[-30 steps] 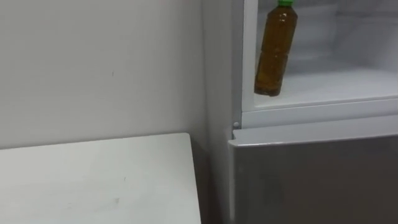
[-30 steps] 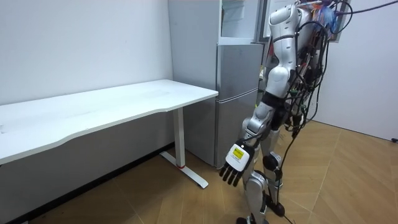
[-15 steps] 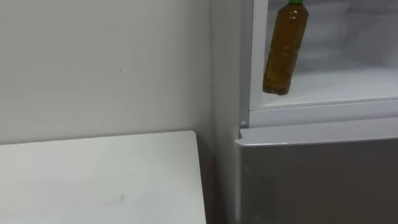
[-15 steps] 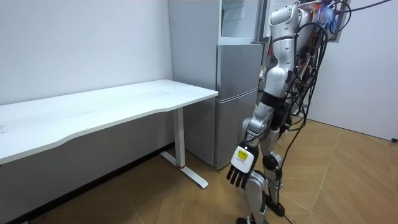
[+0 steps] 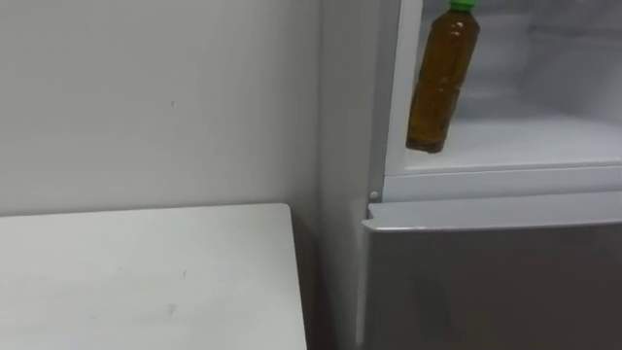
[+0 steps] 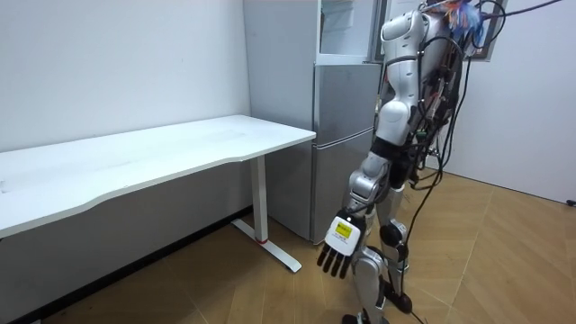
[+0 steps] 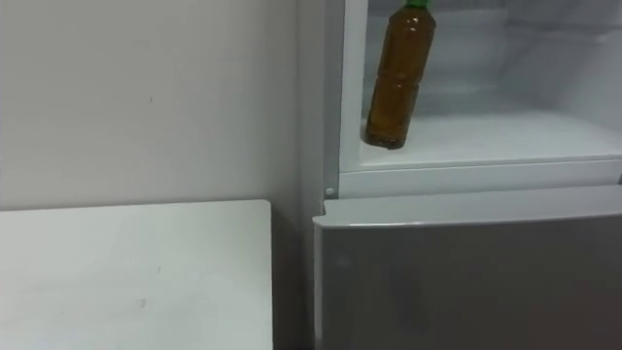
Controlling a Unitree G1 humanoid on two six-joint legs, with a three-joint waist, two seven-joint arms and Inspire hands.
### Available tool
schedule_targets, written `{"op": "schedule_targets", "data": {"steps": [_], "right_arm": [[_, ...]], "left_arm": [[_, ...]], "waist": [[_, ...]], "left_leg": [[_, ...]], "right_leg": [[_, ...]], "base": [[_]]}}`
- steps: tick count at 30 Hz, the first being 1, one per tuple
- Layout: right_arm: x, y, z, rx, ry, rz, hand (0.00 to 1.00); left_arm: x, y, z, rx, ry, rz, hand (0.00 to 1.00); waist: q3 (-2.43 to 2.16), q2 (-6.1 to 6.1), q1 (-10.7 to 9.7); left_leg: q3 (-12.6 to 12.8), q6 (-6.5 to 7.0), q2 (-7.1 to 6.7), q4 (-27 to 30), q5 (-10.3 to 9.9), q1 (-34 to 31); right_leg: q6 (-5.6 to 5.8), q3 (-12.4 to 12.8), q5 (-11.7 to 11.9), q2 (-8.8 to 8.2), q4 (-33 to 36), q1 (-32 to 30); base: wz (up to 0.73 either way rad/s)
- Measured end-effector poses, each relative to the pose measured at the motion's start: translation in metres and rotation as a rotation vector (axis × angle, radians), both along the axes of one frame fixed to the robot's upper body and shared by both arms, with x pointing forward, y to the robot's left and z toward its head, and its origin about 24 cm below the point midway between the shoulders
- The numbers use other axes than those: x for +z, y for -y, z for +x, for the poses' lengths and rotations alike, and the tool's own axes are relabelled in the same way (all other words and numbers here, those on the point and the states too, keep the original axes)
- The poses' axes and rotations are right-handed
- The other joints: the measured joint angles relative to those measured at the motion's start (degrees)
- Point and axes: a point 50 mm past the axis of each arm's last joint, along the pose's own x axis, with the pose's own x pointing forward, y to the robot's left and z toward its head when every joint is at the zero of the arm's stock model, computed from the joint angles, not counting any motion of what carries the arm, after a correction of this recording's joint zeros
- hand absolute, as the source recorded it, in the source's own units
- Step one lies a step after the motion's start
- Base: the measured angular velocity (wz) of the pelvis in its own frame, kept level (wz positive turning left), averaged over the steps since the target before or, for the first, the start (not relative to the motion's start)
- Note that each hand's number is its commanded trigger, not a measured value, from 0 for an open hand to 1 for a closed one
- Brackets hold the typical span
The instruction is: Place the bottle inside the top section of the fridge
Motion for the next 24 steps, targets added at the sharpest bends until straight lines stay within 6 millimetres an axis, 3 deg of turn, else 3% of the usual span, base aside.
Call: {"op": "schedule_targets", "data": {"steps": [8, 15, 18, 20, 24], "right_arm": [[0.052, 0.073, 0.042, -0.275, 0.196, -0.18, 0.0], [0.092, 0.104, 0.06, -0.411, 0.286, -0.274, 0.0], [0.123, 0.123, 0.077, -0.433, 0.315, -0.343, 0.0], [0.155, 0.14, 0.095, -0.454, 0.375, -0.398, 0.0], [0.189, 0.157, 0.106, -0.496, 0.428, -0.471, 0.0]], "left_arm": [[0.011, -0.024, 0.001, 0.037, 0.053, 0.083, 0.0], [0.014, -0.028, 0.004, 0.051, 0.078, 0.099, 0.0], [0.016, -0.031, 0.003, 0.056, 0.086, 0.11, 0.0], [0.017, -0.034, 0.003, 0.072, 0.094, 0.123, 0.0], [0.018, -0.035, 0.004, 0.072, 0.101, 0.128, 0.0]], "waist": [[0.16, -2.17, -1.48], [-0.08, -3.52, -1.63], [-0.03, -3.51, -2.17], [0.02, -3.44, -3.06], [-0.01, -3.82, -3.24]], "left_leg": [[0.42, 0.0, 0.01, 0.05, 0.01, -1.17], [0.58, 0.0, -0.02, -0.13, 0.01, -1.32], [0.73, 0.0, 0.0, 0.02, 0.01, -1.22], [0.74, 0.0, 0.06, 0.04, 0.01, -1.23], [0.67, 0.0, 0.12, 0.05, 0.01, -1.55]], "right_leg": [[0.0, 0.5, 0.0, 0.09, 0.06, -1.4], [0.0, 0.81, 0.03, 0.21, 0.03, -1.43], [-0.02, 1.06, 0.04, 0.23, 0.1, -1.15], [-0.02, 0.93, 0.04, 0.28, 0.01, -1.01], [-0.02, 0.58, 0.04, 0.31, -0.07, -1.09]], "base": [[-0.02], [-0.03], [-0.01], [0.02], [0.06]]}}
